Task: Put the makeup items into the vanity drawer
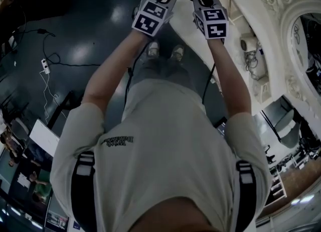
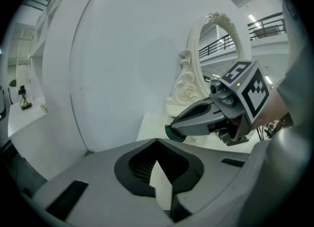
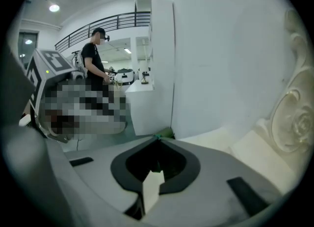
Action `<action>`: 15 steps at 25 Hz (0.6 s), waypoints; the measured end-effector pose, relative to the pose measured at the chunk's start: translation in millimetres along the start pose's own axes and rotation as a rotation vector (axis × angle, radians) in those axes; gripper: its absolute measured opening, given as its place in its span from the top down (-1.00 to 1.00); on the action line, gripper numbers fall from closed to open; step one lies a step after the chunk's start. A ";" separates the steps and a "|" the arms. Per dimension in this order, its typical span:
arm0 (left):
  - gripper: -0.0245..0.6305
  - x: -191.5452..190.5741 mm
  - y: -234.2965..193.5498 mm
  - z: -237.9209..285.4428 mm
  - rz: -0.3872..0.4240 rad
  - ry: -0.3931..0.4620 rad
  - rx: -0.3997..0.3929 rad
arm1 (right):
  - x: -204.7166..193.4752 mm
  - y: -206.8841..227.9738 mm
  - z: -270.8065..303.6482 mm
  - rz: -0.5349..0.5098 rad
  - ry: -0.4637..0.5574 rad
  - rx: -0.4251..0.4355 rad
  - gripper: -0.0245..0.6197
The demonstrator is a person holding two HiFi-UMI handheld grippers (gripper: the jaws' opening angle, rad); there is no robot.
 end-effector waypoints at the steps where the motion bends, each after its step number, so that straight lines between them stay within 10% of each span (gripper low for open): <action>1: 0.88 7.3 0.3 -5.6 0.011 0.012 0.007 | 9.8 -2.8 -9.8 -0.004 0.027 0.001 0.93; 15: 0.88 126.2 8.2 -113.0 0.124 0.249 0.077 | 112.6 -55.5 -172.8 -0.144 0.392 -0.026 0.93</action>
Point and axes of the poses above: the fingertips, and each gripper's own axes: z forward along the fingers, y to its right, x out of its top, the point moved 6 cm from there along -z, backward along the fingers, and after that the axes turned 11 degrees about z, right-handed, at the moved point
